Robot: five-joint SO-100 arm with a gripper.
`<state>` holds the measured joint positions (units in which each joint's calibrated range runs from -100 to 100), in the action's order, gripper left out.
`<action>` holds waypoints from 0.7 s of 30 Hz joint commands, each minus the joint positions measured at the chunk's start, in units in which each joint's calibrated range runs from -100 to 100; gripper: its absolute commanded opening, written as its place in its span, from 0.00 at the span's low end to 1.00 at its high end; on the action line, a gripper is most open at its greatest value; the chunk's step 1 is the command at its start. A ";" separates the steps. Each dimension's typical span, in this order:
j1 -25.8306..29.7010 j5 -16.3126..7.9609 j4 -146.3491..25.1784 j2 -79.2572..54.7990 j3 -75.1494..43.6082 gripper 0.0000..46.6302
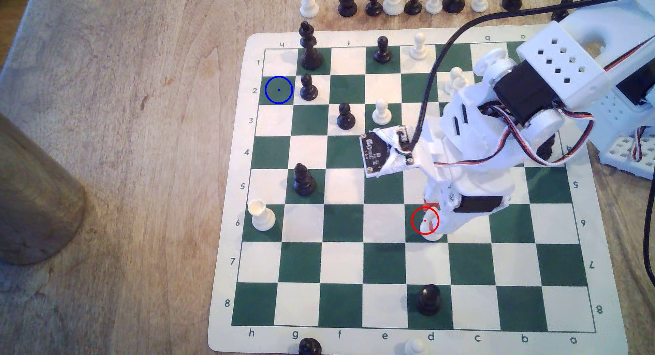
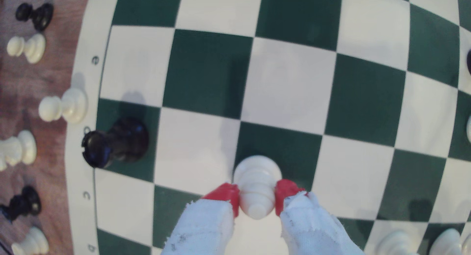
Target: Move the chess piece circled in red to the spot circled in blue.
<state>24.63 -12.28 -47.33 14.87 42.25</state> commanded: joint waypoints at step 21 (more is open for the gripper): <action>-24.83 0.10 -36.94 -44.84 -99.10 0.01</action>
<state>3.61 -12.28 -78.41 -15.54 -27.07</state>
